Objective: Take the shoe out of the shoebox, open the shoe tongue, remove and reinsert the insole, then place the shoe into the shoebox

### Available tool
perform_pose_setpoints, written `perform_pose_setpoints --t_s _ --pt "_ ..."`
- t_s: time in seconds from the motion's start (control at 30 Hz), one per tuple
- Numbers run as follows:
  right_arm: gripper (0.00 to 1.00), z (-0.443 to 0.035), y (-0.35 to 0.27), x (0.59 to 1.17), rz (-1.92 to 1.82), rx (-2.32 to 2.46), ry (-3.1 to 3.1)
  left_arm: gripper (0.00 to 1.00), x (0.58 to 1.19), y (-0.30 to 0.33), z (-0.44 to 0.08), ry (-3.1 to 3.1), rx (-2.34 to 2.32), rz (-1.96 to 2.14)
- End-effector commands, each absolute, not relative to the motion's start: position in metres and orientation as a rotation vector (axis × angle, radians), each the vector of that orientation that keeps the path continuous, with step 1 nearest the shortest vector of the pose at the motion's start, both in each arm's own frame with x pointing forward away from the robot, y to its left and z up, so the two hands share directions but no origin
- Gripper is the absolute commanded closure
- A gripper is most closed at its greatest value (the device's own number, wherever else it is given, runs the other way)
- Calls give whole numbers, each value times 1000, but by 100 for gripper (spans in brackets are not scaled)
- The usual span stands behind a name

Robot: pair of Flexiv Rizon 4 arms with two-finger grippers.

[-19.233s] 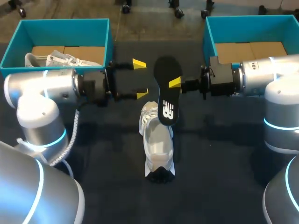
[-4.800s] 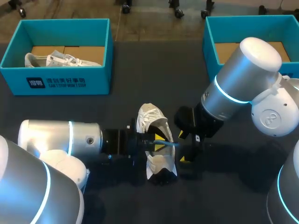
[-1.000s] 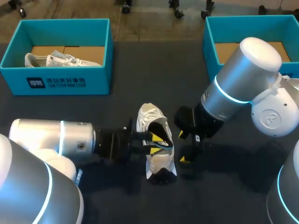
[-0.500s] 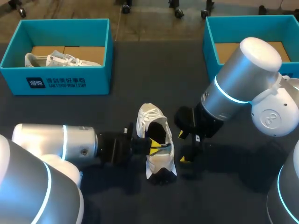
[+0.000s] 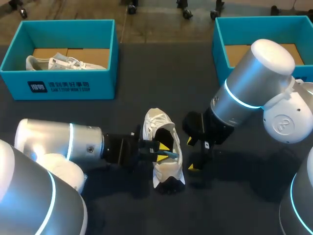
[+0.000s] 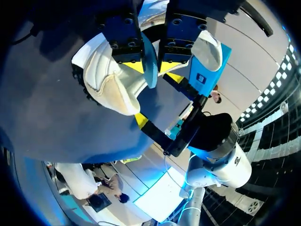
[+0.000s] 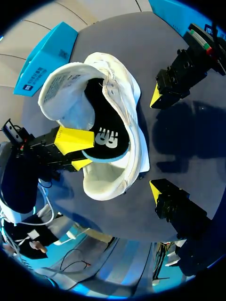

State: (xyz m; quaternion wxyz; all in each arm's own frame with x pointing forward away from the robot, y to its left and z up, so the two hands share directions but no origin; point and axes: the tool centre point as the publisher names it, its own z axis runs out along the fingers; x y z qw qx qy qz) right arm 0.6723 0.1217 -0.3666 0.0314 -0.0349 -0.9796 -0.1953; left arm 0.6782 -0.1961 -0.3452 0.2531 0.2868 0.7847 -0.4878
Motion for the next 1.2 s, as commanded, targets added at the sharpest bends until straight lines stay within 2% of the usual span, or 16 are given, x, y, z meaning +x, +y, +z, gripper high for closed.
perform_pose_setpoints --t_s 0.03,0.33,0.4,0.43,0.47,0.9,0.93,0.97,1.03,1.2 --pt "0 -368 123 672 -603 -107 -3019 76 677 -185 -333 2161 816 -1341" --pt "0 -368 123 672 -603 -107 -3019 76 664 -187 -328 2173 895 -1362" --pt "0 -368 123 672 -603 -107 -3019 81 661 -191 -331 2182 916 -1356" --pt "0 -368 123 672 -603 -107 -3019 93 660 -192 -333 2187 929 -1350" --pt "0 -368 123 672 -603 -107 -3019 100 660 -193 -335 2191 934 -1345" --pt "0 -368 123 672 -603 -107 -3019 100 669 -185 -342 2267 947 -1282" --pt "0 -368 123 672 -603 -107 -3019 80 668 -184 -340 2266 947 -1286" --pt "0 -368 123 672 -603 -107 -3019 66 667 -182 -337 2266 949 -1292" --pt "0 -368 123 672 -603 -107 -3019 59 665 -179 -332 2266 960 -1309" --pt "0 -368 123 672 -603 -107 -3019 59 661 -174 -324 2277 997 -1306"
